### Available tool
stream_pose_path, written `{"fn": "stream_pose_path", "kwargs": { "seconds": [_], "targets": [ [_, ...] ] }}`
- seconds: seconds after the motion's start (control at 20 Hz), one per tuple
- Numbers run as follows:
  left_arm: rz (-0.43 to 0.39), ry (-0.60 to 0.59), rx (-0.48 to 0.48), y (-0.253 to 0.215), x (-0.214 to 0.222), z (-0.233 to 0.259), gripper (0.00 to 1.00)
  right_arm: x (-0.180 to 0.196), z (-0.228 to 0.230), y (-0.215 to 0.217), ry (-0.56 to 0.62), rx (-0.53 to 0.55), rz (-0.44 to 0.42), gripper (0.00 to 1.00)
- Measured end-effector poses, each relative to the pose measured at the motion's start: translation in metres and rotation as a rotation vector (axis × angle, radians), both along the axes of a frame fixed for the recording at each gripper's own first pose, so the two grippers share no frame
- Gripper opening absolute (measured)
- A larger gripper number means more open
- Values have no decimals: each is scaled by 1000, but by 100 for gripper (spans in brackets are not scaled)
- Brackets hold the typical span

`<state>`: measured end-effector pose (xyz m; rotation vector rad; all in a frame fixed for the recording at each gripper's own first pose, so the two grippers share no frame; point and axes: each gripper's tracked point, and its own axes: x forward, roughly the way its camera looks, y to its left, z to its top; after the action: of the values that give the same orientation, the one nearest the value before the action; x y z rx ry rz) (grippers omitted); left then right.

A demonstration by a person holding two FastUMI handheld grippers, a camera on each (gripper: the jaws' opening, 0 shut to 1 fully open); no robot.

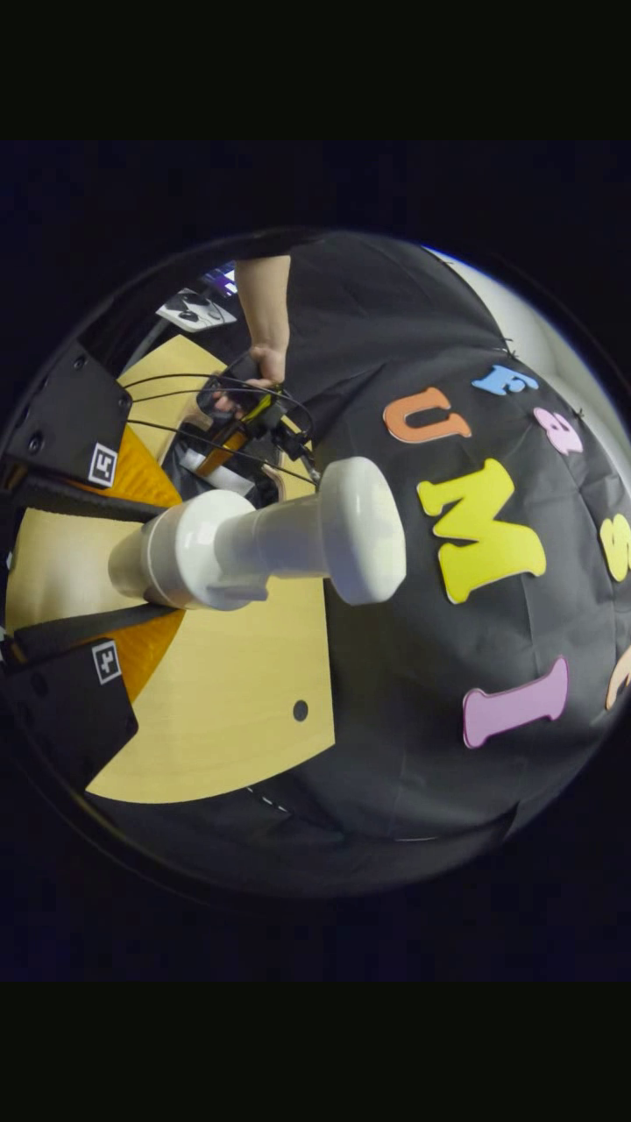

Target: First open the suitcase, pack the skin care products into it, and then close the suitcase.

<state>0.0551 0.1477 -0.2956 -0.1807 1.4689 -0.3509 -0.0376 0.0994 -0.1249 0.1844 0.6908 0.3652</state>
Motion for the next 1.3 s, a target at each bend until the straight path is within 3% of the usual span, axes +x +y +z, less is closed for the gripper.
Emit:
{"fn": "stream_pose_path", "kwargs": {
  "seconds": [0.2, 0.25, 0.4, 0.55, 0.8, 1.05, 1.3],
  "targets": [
    [13, -190, 19, 13, -7, 44, 87, 17, -8, 60, 139, 88, 98, 47],
    [36, -254, 8, 15, -9, 59, 98, 24, -11, 76, 173, 98, 124, 46],
    [138, -458, -90, 14, -25, 108, 99, 50, -21, 129, 276, 120, 185, 46],
    [254, -600, -180, 16, -56, 140, 98, 72, -66, 173, 455, 92, 184, 46],
    [416, -647, -224, 43, -118, 149, 98, 91, -149, 206, 751, 17, 98, 44],
    [571, -633, -246, 75, -158, 153, 98, 106, -197, 216, 867, -22, -27, 44],
    [629, -651, -233, 97, -162, 151, 98, 116, -216, 212, 907, -51, -147, 46]
  ]
}}
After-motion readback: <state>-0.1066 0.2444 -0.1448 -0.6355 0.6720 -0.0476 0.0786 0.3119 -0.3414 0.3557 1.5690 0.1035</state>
